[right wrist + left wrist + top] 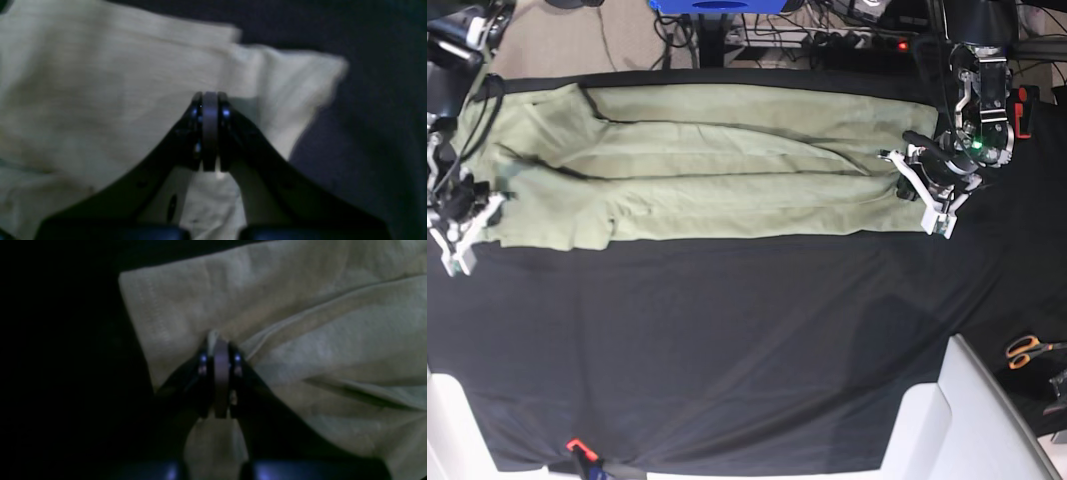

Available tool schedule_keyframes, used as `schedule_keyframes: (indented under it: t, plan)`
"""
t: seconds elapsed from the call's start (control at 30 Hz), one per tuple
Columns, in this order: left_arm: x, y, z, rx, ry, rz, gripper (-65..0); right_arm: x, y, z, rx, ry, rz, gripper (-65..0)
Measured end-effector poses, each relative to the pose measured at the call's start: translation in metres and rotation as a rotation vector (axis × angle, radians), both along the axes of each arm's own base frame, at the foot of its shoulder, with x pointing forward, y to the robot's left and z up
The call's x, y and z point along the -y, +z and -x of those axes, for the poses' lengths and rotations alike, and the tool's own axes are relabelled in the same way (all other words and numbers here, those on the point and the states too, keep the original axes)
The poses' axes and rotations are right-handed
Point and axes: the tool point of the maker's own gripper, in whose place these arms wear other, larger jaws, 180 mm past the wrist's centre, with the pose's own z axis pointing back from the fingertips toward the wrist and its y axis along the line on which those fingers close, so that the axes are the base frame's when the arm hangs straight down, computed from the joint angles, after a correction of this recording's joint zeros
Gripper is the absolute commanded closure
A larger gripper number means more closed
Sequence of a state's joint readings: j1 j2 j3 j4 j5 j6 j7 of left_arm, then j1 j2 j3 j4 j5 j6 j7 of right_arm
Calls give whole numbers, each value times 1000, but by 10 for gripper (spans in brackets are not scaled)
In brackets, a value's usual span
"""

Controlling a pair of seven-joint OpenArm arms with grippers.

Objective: Fold the T-shirt properly
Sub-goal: 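Open the right gripper and raise it off the folded strip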

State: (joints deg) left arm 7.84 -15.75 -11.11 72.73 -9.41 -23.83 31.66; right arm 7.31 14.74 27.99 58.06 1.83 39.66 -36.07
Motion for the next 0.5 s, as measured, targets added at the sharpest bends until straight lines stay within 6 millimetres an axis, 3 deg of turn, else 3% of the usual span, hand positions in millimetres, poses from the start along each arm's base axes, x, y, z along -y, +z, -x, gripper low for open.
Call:
schedule_keyframes:
  t: [0.17, 0.5]
  plan:
    - [0, 0, 0, 0, -1, 0, 0, 11, -11, -3, 38, -39, -54, -18]
    - [0, 0, 0, -1, -5, -3, 0, 44, -6, -15, 148, -193, 15, -18]
